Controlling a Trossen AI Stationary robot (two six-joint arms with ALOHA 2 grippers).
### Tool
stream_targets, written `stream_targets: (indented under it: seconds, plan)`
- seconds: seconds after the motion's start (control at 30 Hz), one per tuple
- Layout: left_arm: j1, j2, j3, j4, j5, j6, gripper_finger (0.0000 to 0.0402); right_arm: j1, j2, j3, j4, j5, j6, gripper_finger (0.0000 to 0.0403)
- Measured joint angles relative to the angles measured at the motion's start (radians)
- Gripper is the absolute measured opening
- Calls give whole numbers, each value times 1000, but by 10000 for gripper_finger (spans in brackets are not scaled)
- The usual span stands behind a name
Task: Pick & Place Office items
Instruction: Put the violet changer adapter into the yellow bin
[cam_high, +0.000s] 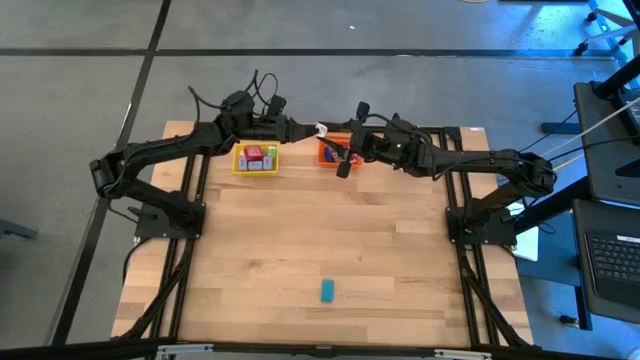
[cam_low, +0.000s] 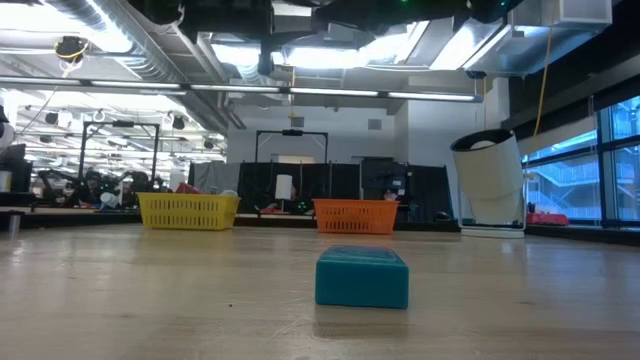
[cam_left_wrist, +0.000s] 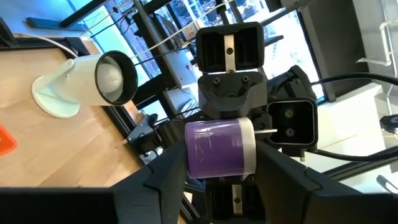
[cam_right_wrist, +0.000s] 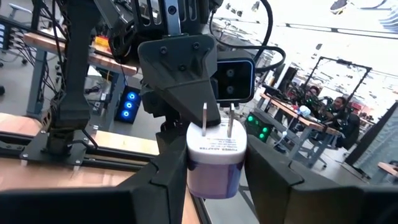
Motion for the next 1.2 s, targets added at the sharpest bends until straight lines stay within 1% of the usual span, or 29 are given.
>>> stream_targets:
  seconds: [0.13,0.37,0.53,0.63,0.73,0.83,0.87,0.93,1.03,1.13,1.2]
  plan:
    - [5,1,0,-2,-3,-2,152,0,0,1,-9,26,-2,144]
    - [20,2,0,0,24,-25,162,2,3,1,-12,49,1,197]
    - [49,-14,0,-1,54,-32,158,0,-14,1,-26,59,2,226]
    - [81,-32,0,-3,56,-31,156,-3,-45,1,-76,73,27,240]
    - [127,-51,0,-30,84,14,160,-11,-77,1,-187,94,78,250]
    - [182,-71,0,-183,102,122,163,-25,-105,1,-321,99,159,256]
    - [201,-76,0,-258,98,170,163,-29,-108,1,-371,100,197,257]
    - [236,-80,0,-440,58,286,161,-34,-108,1,-473,98,283,257]
    - [284,-80,0,-735,-62,432,160,-35,-104,1,-606,94,391,257]
    - [309,-80,0,-955,-249,579,162,-36,-97,-1,-713,79,487,257]
    - [309,-80,0,-1062,-378,645,162,-36,-92,0,-730,79,537,255]
